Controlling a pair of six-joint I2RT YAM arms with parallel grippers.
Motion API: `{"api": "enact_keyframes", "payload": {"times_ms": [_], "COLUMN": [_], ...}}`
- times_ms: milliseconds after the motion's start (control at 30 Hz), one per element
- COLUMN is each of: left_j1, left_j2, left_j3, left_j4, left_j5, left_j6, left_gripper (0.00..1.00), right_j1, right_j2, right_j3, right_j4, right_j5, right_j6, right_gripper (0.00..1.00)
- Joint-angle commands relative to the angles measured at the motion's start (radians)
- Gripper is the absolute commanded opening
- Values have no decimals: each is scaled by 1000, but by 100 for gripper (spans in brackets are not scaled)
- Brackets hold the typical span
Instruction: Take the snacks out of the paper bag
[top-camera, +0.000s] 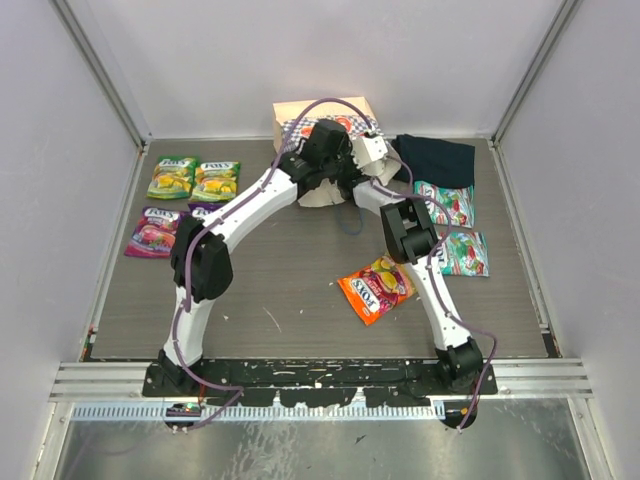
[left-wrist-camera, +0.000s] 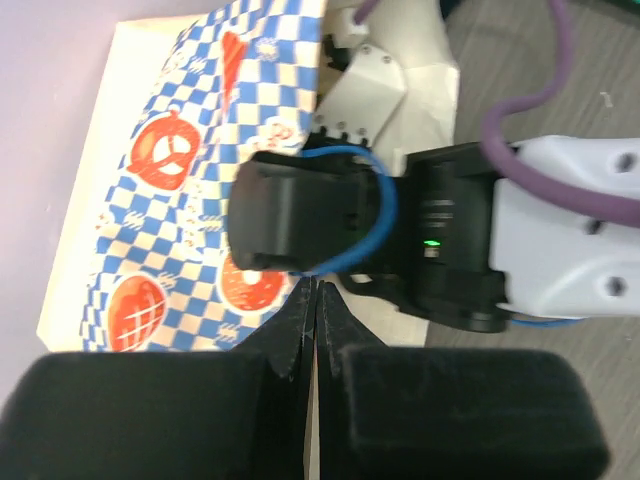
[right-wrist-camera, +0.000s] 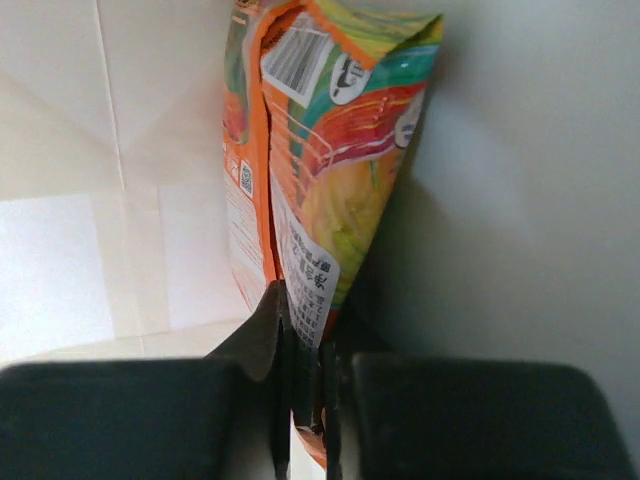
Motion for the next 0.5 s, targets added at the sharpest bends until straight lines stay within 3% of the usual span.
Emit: {"api": "enact_keyframes", "payload": {"times_ms": [0,267,467], "left_j1": [8,11,12], "left_j2": [-79,-79,-115], "left_j3": [-43,-106,-168], "left_j4": [155,220,268], "left_j5": [-46,-112,-114], "left_j6": [-15,-24,-54], "left_gripper": [0,0,0], "right_j1": [-5,16,21], "right_j2": [-54,-484,-661], "right_j3": [-163,-794,-975], "right_j4": [100,441,416], "right_j5": [-77,-96,-215], "right_j6": [-26,-31,-34], "right_gripper": [1,0,1]}}
